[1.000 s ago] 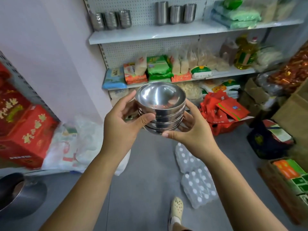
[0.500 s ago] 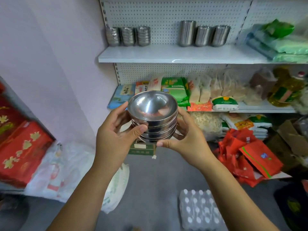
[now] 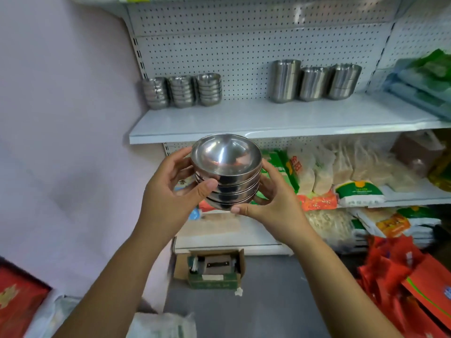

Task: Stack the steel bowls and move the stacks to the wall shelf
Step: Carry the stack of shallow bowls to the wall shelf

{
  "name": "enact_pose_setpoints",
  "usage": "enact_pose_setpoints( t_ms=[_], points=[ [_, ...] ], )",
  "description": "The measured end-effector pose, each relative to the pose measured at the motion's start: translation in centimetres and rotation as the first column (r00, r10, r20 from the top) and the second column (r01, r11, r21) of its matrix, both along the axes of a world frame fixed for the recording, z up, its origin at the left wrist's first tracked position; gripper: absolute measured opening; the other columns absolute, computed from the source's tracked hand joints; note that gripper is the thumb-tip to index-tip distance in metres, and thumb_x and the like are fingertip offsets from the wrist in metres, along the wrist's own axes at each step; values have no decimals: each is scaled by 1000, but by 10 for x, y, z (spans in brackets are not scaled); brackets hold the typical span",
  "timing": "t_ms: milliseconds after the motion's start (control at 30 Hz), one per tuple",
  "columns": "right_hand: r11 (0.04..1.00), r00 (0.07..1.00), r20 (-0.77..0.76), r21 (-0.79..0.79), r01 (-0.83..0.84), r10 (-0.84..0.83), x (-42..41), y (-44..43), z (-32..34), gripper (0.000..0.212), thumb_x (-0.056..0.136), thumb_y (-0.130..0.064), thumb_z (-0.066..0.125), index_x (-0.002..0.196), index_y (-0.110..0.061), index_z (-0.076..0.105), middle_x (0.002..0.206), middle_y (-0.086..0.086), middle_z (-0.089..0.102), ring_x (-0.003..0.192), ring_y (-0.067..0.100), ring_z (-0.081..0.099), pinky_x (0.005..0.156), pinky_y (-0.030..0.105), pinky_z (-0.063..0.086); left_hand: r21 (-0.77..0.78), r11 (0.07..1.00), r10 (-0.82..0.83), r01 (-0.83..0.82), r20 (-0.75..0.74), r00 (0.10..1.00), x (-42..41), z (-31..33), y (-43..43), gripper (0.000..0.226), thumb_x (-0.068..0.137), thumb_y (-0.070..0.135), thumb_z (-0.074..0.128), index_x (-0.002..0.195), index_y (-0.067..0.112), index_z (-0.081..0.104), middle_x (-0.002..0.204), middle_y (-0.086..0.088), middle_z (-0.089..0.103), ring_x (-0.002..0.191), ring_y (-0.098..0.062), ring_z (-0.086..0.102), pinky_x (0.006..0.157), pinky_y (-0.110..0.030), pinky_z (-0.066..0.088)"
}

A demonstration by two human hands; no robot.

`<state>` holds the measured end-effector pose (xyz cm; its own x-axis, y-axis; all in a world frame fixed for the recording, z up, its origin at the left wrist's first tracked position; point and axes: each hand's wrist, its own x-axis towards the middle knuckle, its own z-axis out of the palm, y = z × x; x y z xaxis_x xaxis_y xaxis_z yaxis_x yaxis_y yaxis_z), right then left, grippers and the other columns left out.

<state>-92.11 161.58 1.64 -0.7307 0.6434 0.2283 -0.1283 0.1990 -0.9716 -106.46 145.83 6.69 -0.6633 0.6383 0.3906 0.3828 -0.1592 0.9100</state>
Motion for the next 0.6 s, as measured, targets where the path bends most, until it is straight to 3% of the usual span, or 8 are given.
enact_pose_setpoints(
  t_ms=[133,300,400,467,600],
  points=[
    [998,998,-26,-8,55,-56,-48,48,7,108,62,10,92,152,-26,43,131,-8,67,121,-5,61,90,12,52,-11,1000,-27,27,-23,999,-58,7,60,69,69,32,85,133,30,60,128,8,70,116,-11,67,93,-25,57],
    [995,995,6,23,96,-96,-83,118,-1,112,60,-6,98,153,-33,42,134,-8,67,128,3,60,99,24,54,-20,998,-63,62,-14,998,-100,-2,133,65,69,35,85,129,37,61,126,11,70,118,-10,67,93,-27,57],
    [996,996,23,28,90,-90,-106,165,-4,111,59,-3,97,151,-35,44,135,-8,67,128,3,60,95,20,54,-25,998,-59,58,-13,998,-122,-8,177,63,70,38,85,128,41,60,127,15,69,119,-8,66,97,-31,56],
    [997,997,24,33,72,-73,-125,199,-3,110,58,-1,97,149,-36,45,136,-7,66,128,3,60,95,18,54,-9,999,-39,39,1,999,-138,-11,206,63,70,38,84,128,40,60,127,15,69,119,-7,66,93,-26,57],
    [997,999,39,78,-21,18,-174,274,1,109,61,-1,96,150,-35,44,134,-6,67,128,4,61,102,25,54,8,1000,19,-19,-7,1000,-177,-12,267,67,69,39,83,131,35,59,131,10,67,122,-12,64,90,-22,57]
  ],
)
